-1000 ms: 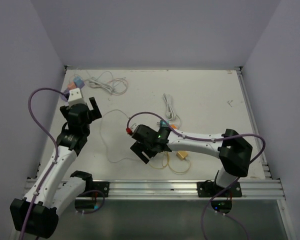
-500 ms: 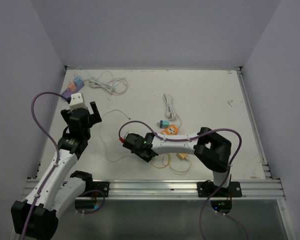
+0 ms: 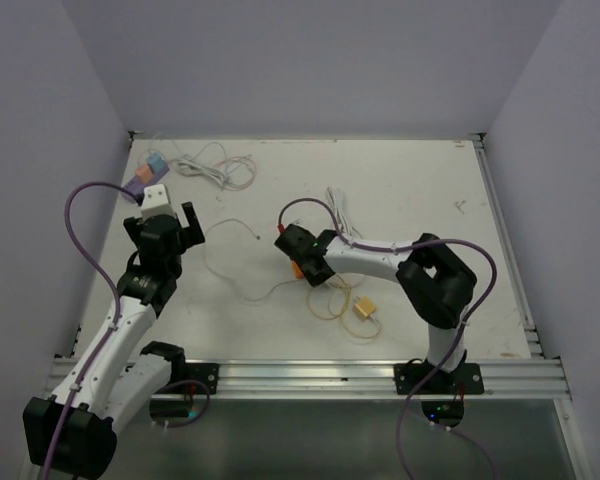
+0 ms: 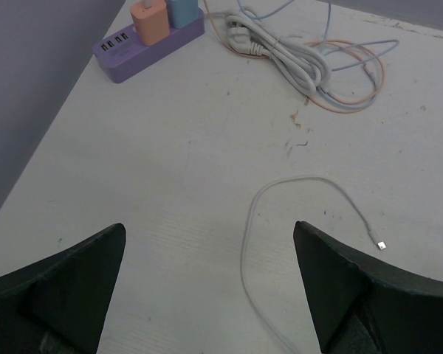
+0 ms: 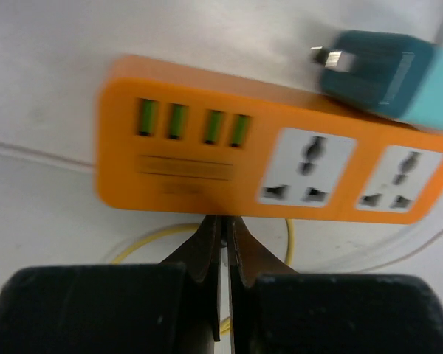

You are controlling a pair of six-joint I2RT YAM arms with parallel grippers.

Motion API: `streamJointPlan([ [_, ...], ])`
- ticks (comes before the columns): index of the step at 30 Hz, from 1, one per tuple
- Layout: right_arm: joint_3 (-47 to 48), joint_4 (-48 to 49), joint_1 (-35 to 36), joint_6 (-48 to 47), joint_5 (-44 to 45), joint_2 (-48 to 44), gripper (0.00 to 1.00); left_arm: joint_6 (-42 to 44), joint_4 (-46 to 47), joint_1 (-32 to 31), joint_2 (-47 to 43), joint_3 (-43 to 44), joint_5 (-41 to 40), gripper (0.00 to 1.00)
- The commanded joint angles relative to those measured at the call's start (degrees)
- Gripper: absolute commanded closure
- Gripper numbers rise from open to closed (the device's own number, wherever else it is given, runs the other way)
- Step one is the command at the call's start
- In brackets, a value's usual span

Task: Pull the plug off the socket

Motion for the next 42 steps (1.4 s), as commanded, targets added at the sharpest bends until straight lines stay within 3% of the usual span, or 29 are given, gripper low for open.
streamJointPlan([
  [1,0.2,0.0,-5.4,5.1,7.9,-1.4,1.00,0.9,2.9,0.3,0.1,0.4,0.7,0.00],
  [14,2.2,-6.0,-33.3,20.3,6.6,-0.8,1.00,1.1,2.9,0.3,0.8,0.4,2.0,0.00],
  [25,4.2,-8.4,-51.3,21.4,4.1,-1.2,1.00,1.1,2.9,0.3,0.9,0.3,2.6,0.00],
  [27,4.5,-7.9,-51.8,18.2,2.5,-2.1,0.96,1.0,3.0,0.3,0.9,0.3,3.0,0.00],
  [31,1.4,-3.7,-51.4,13.6,-5.9,-7.2,0.65,1.0,3.1,0.3,1.3,0.4,3.1,0.00],
  [32,0.8,-1.6,-51.2,12.4,-8.1,-9.7,0.61,1.0,3.0,0.3,1.3,0.4,3.2,0.01],
  [35,-0.8,1.5,-49.2,7.9,-17.3,-14.0,0.52,1.0,2.9,0.3,1.4,0.3,3.4,0.01],
  [39,-1.2,3.1,-43.4,2.5,-20.7,-19.1,0.46,1.0,3.0,0.3,1.5,0.4,3.5,0.00],
  [42,-0.1,3.5,-34.9,-3.5,-23.2,-20.2,0.42,1.0,3.0,0.2,1.7,0.4,3.6,0.00],
])
